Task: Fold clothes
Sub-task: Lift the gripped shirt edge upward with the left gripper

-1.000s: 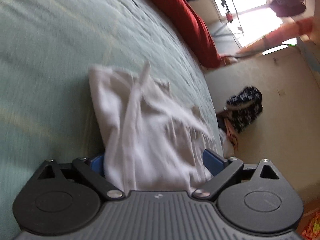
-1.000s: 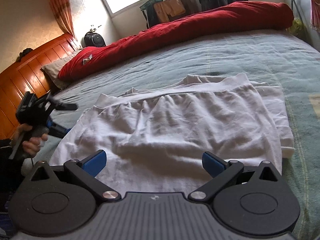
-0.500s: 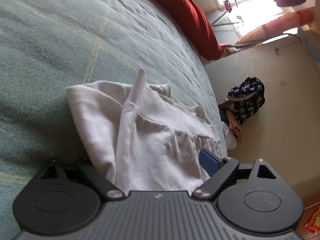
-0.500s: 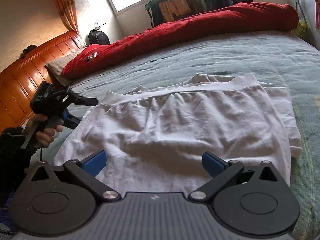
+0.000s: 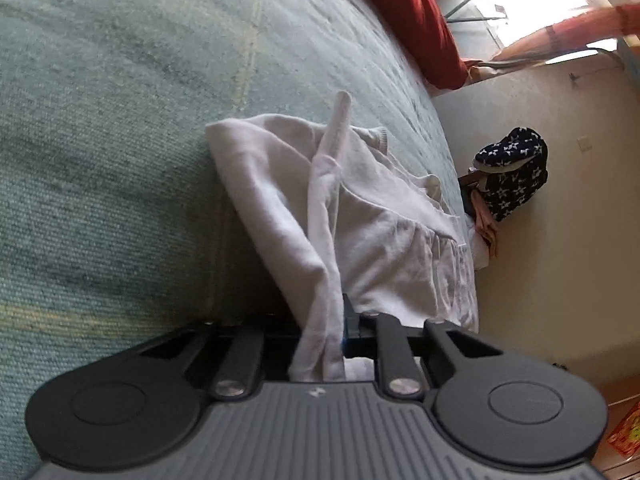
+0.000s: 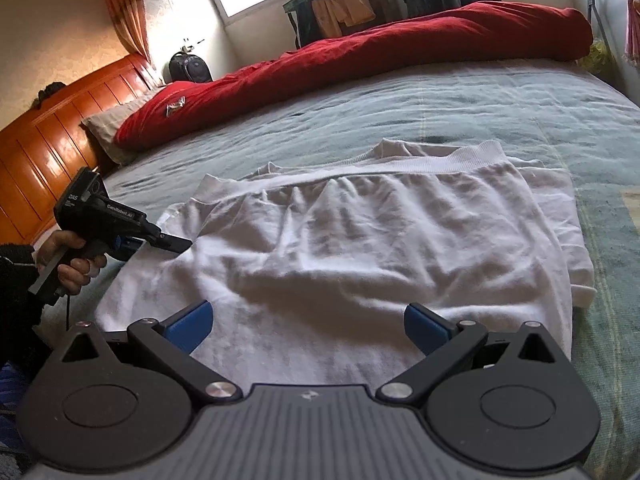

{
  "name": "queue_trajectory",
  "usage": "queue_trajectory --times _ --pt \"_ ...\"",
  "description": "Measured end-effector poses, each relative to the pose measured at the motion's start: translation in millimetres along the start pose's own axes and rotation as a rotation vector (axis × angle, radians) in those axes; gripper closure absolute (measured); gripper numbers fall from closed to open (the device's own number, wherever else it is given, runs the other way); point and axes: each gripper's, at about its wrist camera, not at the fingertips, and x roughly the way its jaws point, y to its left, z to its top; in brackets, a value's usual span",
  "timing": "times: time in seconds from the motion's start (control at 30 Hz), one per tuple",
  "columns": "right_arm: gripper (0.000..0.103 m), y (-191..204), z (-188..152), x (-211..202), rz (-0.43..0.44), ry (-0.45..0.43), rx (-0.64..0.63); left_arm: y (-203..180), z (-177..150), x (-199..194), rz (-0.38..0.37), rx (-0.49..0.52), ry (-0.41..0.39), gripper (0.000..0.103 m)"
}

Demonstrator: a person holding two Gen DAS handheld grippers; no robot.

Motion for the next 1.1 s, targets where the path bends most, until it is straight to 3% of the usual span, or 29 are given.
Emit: queue_trajectory --times 0.13,0.3,0.5,0.63,0.8,0.97,1.1 --pt "0.0 -0.4 -0.5 5.2 0.012 0.011 0.014 -1.1 -3.7 -2.9 0.005 0.021 -0.019 0.086" --pt "0.0 8.2 16.0 4.9 0.128 -0.065 0.084 -4.8 -4.5 -8.1 0.01 0.032 -0.028 0.086" --pt "0.0 32.9 40.1 34.6 0.171 -0.114 0.095 -10.3 -4.6 -9.6 0.01 0.043 -0.039 0.087" --pt "0.0 36.9 49.6 69.6 0.134 -0.064 0.144 -11.6 -5.3 -10.0 0.006 0.057 -0.045 0.087" --pt "0.0 25.3 67.2 110.4 0.025 -0.076 0.146 -12.0 -6.4 -10.6 -0.001 0.068 -0.05 0.087" --pt "0.0 13.5 82.8 118.7 0.041 -0.065 0.203 -14.5 -7.0 -12.1 0.01 0.072 -0.05 0.087" --pt "0.0 15.4 67.0 92.5 0.08 -0.039 0.223 -23.7 -6.5 -11.6 0.049 0.069 -0.045 0.087"
